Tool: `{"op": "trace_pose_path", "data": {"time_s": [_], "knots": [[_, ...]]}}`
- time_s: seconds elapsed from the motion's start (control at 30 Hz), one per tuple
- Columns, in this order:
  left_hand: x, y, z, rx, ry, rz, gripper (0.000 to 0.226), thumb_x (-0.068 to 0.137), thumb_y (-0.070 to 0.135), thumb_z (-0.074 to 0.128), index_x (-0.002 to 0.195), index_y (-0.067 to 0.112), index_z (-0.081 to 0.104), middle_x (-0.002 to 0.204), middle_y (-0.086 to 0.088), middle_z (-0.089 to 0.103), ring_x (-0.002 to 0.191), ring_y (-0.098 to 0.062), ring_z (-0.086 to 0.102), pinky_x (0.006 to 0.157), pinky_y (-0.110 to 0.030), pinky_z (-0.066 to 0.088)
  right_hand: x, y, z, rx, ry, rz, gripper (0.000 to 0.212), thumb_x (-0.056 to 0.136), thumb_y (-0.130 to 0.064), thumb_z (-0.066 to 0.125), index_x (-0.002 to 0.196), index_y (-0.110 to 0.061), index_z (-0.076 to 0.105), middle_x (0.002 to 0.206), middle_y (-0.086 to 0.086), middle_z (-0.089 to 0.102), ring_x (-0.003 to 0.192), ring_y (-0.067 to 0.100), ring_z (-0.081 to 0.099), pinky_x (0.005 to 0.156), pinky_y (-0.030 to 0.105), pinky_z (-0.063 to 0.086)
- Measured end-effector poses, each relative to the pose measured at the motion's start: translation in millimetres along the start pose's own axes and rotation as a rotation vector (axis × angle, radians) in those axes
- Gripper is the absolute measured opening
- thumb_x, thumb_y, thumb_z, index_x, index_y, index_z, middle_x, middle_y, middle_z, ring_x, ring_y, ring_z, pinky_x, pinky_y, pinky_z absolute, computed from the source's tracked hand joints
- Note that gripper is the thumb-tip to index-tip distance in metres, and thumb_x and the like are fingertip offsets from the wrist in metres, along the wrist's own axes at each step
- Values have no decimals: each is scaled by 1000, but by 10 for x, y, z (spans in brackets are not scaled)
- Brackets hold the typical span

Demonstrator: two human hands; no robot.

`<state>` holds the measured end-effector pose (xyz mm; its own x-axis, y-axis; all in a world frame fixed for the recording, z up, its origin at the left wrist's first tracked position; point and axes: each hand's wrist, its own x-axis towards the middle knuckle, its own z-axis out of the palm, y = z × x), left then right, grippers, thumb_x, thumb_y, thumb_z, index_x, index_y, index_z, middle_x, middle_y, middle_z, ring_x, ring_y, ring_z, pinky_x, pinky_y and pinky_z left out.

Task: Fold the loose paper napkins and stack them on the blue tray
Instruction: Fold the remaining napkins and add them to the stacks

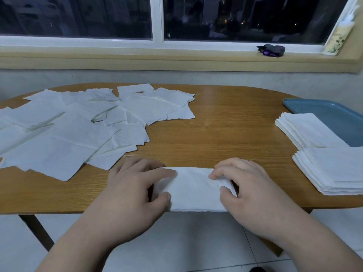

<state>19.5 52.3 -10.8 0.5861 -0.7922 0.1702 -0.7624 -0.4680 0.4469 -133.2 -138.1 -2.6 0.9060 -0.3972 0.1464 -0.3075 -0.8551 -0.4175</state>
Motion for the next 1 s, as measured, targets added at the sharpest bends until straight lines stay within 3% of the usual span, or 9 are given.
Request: {"op": "trace_pose_path", "data": {"time_s": [0.17,0.3,0.5,0.57,0.63,0.73,0.8,0.87,1.0], "knots": [[-27,90,-6,-101,-19,-7,39,79,45,59,116,57,59,99,28,47,108,0,42,99,-28,31,-37,27,-10,13,-7,-11,25,94,-27,50,111,-44,56,115,-36,43,113,-29,17,120,35,19],[-38,143,12,-331,12,-50,52,81,14,71,103,61,63,90,18,49,80,-9,54,77,-21,47,-58,22,-14,39,-4,-2,27,95,-27,50,114,-45,56,117,-38,40,112,-32,16,120,34,18],[-53,236,-18,-533,188,-62,59,78,-4,73,95,53,70,104,24,51,60,-5,51,62,-6,40,-91,63,-69,138,-37,-6,50,98,-37,46,135,-65,29,134,-47,24,118,-34,11,123,35,12],[-64,278,-56,-584,251,-58,55,78,-5,73,92,48,73,109,27,53,55,-5,48,59,-5,37,-103,54,-110,229,-31,0,56,97,-47,47,134,-75,17,142,-43,28,115,-19,35,119,34,25],[-60,330,-80,-608,286,-61,48,77,-6,73,89,40,76,119,26,56,56,-4,51,58,-5,37,-138,33,-155,366,16,13,65,94,-49,51,133,-80,10,138,-31,48,99,-1,57,103,32,43],[-28,395,-36,-678,285,-139,43,78,-5,74,93,34,76,128,24,55,67,-1,61,60,-4,39,-218,48,-211,497,73,0,69,96,-36,57,130,-82,18,129,-7,64,118,25,59,105,38,47],[-11,450,18,-753,260,-186,43,78,-3,74,92,37,77,122,23,60,80,-12,66,65,-9,45,-269,61,-235,490,116,-30,60,97,-30,57,125,-79,35,123,-12,65,113,8,60,97,17,45],[-14,545,50,-841,170,-216,41,80,0,74,93,39,77,98,11,70,76,-29,62,67,-26,47,-312,109,-268,495,188,-21,45,98,-22,56,109,-66,62,104,-13,66,97,2,61,80,11,44],[6,763,112,-971,11,-214,30,79,2,76,92,29,79,62,4,54,58,-14,49,59,-22,39,-466,252,-371,616,275,70,36,96,-14,59,89,-45,75,88,-15,65,80,4,60,66,10,42]]}}
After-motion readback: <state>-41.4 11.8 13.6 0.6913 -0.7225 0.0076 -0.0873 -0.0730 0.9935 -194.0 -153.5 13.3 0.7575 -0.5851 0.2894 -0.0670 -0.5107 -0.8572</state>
